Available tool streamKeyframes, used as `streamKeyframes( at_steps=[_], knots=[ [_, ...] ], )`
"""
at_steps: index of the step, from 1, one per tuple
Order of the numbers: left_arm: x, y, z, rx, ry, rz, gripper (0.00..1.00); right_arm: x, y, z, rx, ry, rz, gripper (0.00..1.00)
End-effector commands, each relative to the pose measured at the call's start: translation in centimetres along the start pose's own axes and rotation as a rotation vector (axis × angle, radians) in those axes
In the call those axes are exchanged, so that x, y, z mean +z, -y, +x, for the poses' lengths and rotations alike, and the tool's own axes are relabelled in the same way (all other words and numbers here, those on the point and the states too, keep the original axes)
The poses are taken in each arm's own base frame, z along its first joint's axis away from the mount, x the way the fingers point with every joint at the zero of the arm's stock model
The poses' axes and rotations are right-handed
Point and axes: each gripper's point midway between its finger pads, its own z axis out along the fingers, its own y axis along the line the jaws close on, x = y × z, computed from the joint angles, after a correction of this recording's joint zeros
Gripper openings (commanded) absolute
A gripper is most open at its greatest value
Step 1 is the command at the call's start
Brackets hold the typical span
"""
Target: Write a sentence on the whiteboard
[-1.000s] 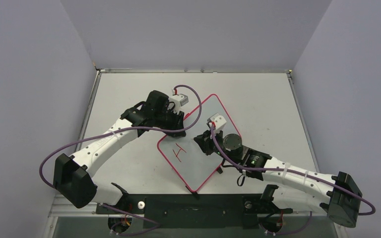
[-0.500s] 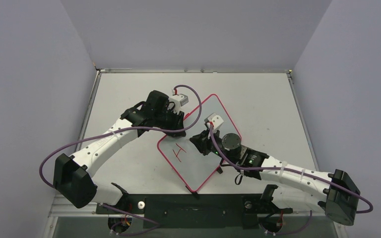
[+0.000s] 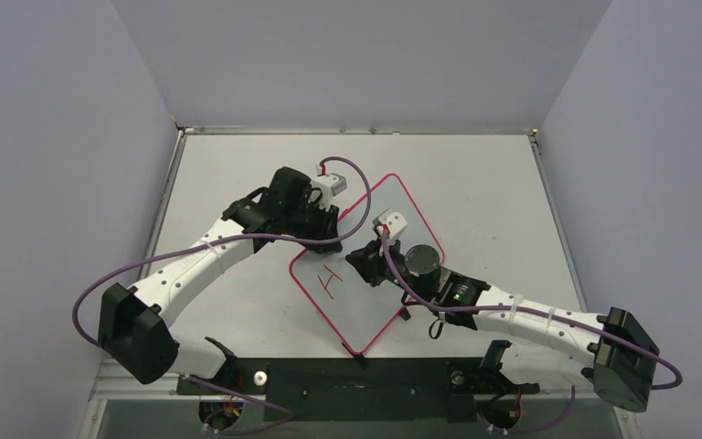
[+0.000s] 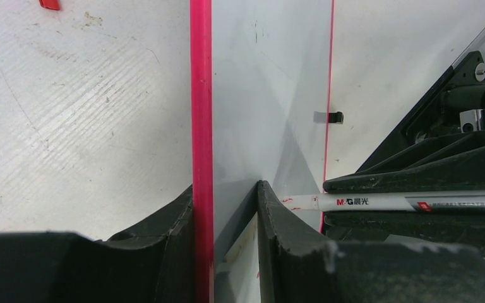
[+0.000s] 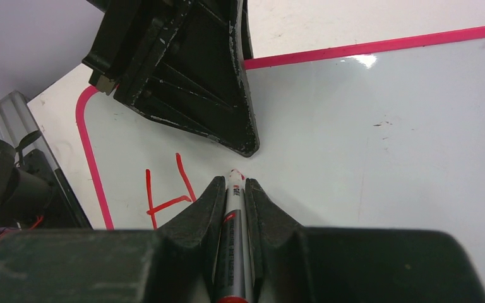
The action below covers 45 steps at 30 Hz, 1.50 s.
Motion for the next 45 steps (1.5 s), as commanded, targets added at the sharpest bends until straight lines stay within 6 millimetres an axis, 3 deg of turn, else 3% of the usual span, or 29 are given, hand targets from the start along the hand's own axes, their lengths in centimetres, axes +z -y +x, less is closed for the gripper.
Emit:
streamKeyframes(
  at_steps=[1,14,20,26,33,45],
  knots=[
    [0.4,-4.7,2.0,0.131,-0.075,-0.214,0.0,0.3,-1.3,-1.3,0.023,0.038,-0.055,0.0],
    [0.4,-4.7,2.1,0.131,-0.079,-0.215,0.0,-0.5,-1.4,1.8,0.056,-0.011,-0.061,0.0],
    [0.4,-4.7,2.1,0.131,-0.079,-0.216,0.0,-1.3,-0.6,3.4,0.068,-0.039,-0.035,0.0],
    [0.5,-4.8,2.1,0.131,-0.081,-0.219,0.0,-2.0,0.5,3.6,0.078,-0.029,0.02,0.0],
    [0.5,-4.8,2.2,0.129,-0.084,-0.219,0.0,-1.8,1.5,3.1,0.061,-0.028,0.077,0.0],
    [0.6,-4.7,2.3,0.134,-0.089,-0.218,0.0,-0.4,1.6,-0.9,0.011,0.018,0.105,0.0]
  ],
)
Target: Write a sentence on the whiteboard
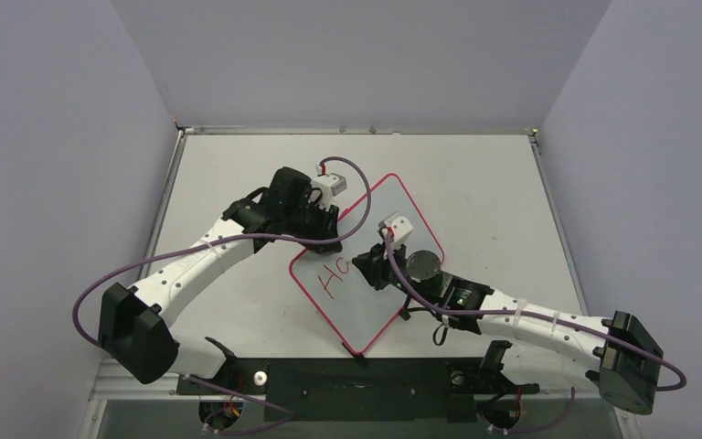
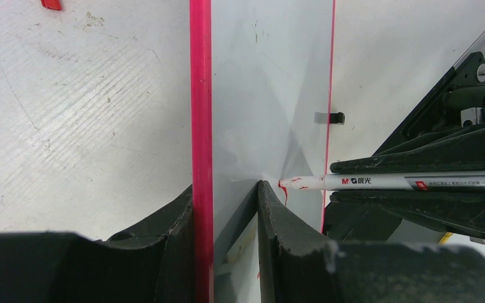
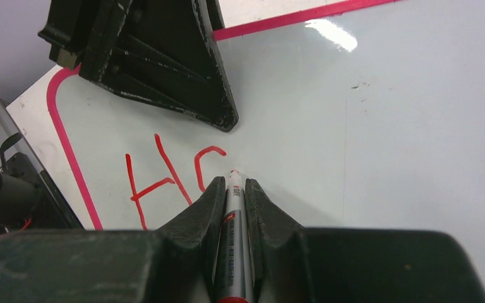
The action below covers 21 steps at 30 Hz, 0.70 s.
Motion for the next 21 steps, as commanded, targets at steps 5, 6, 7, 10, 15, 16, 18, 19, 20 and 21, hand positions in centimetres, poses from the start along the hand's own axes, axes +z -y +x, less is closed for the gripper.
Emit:
streamKeyframes(
  at_steps=[5,6,7,10,15,16,18,19,20,21],
  knots=[
    [0.5,-4.5,2.3,0.135,-0.085,-0.214,0.0,1.3,-0.3,-2.8,-0.03,0.039,0.013,0.0],
    [0.5,-4.5,2.3,0.135,-0.086,-0.212,0.0,1.4,-0.3,-2.8,-0.029,0.039,0.011,0.0],
    [0.5,-4.5,2.3,0.136,-0.087,-0.212,0.0,1.5,-0.5,-2.9,-0.026,0.042,0.006,0.0],
    [0.5,-4.5,2.3,0.137,-0.086,-0.211,0.0,1.6,-0.8,-3.3,-0.016,0.051,-0.009,0.0],
    [0.5,-4.5,2.3,0.136,-0.084,-0.212,0.0,1.8,-1.7,-3.6,0.0,0.057,-0.043,0.0],
    [0.5,-4.5,2.3,0.136,-0.085,-0.212,0.0,1.7,-1.9,-3.6,0.0,0.059,-0.051,0.0],
    [0.4,-4.4,2.3,0.136,-0.082,-0.211,0.0,1.6,-2.1,-3.6,0.004,0.058,-0.064,0.0],
    [0.4,-4.4,2.2,0.137,-0.082,-0.212,0.0,1.6,-2.2,-3.5,0.007,0.056,-0.068,0.0],
    [0.4,-4.4,2.2,0.136,-0.082,-0.211,0.0,1.5,-2.4,-3.4,0.007,0.052,-0.078,0.0],
    [0.4,-4.4,2.2,0.137,-0.08,-0.212,0.0,1.5,-2.5,-3.4,0.01,0.049,-0.081,0.0]
  ],
)
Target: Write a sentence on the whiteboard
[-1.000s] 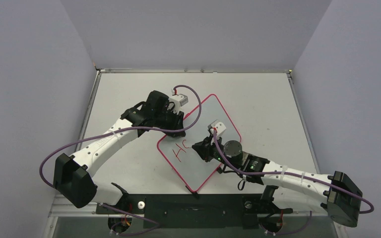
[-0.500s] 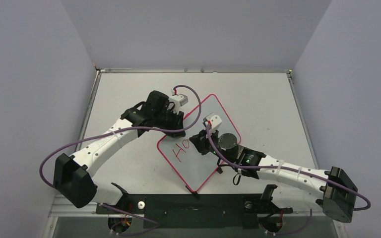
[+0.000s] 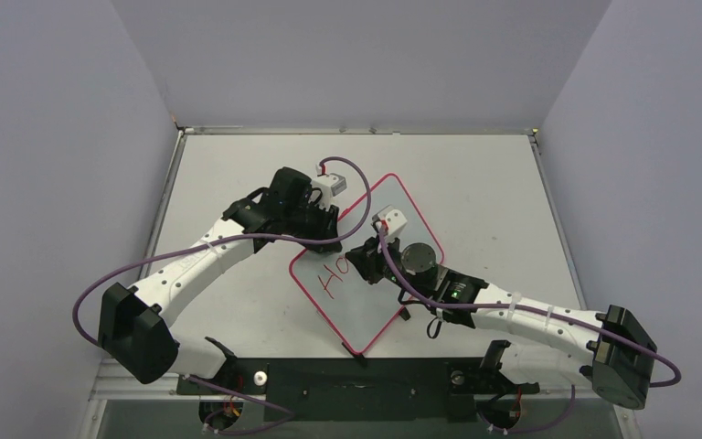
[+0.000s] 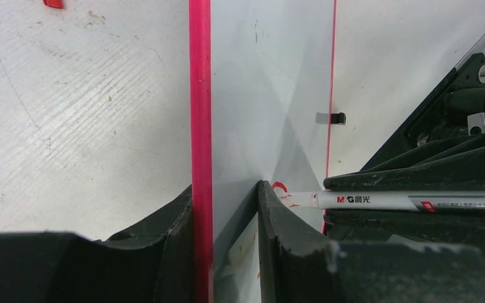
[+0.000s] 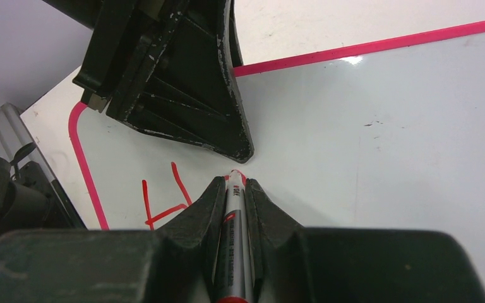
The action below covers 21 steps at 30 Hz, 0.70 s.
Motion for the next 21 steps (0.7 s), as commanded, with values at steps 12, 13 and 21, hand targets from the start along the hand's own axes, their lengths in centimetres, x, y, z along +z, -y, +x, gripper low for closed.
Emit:
streamKeyframes(
  at_steps=[12,13,21],
  knots=[
    [0.3,-4.4,2.1,0.142,-0.077,-0.209,0.0,-2.3,-3.1,-2.6,0.061,0.053,-0.139,0.0],
    [0.3,-4.4,2.1,0.142,-0.077,-0.209,0.0,-2.5,-3.1,-3.0,0.064,0.06,-0.139,0.0],
    [0.3,-4.4,2.1,0.142,-0.076,-0.213,0.0,-3.6,-1.4,-5.7,0.046,0.124,-0.036,0.0]
  ],
)
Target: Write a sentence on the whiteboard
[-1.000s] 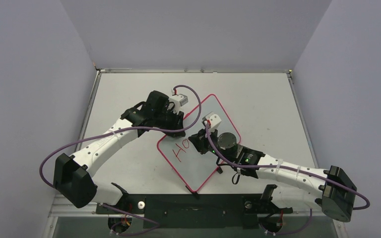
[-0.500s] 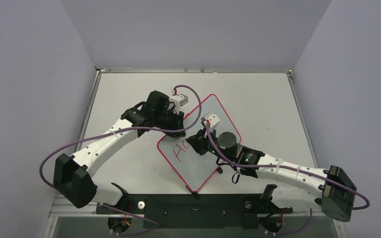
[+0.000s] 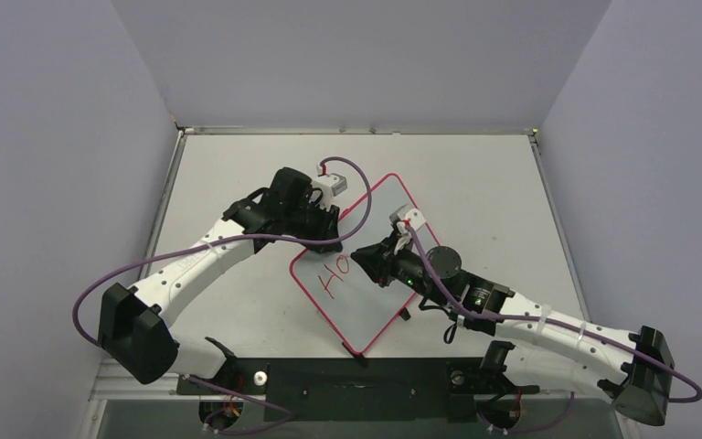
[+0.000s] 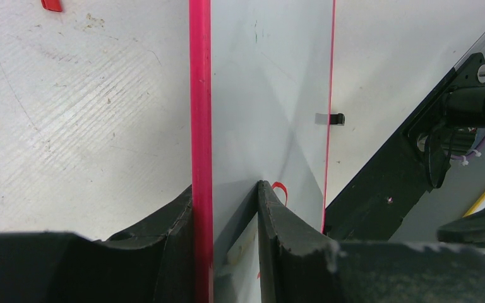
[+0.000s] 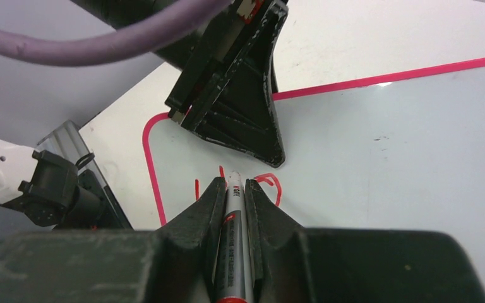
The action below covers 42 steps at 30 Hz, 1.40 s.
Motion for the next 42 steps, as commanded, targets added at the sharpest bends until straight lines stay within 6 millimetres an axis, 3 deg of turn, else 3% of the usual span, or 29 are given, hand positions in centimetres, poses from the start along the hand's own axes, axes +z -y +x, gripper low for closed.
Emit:
streamKeyframes(
  at_steps=[1,12,31,42],
  knots=[
    [0.3,-4.6,2.2,0.137,-0.081,-0.214,0.0,-0.1,1.3,-2.6,-0.014,0.057,0.092,0.0],
    [0.1,-4.5,2.1,0.144,-0.073,-0.22,0.0,0.1,4.9,-2.5,-0.009,0.047,0.198,0.0],
    [0.3,-4.7,2.3,0.142,-0.083,-0.229,0.0,2.4,4.1,-0.9,-0.022,-0.023,0.125,0.0],
    [0.2,-4.7,2.2,0.142,-0.081,-0.232,0.0,3.3,3.9,-1.2,-0.022,-0.021,0.119,0.0]
  ],
)
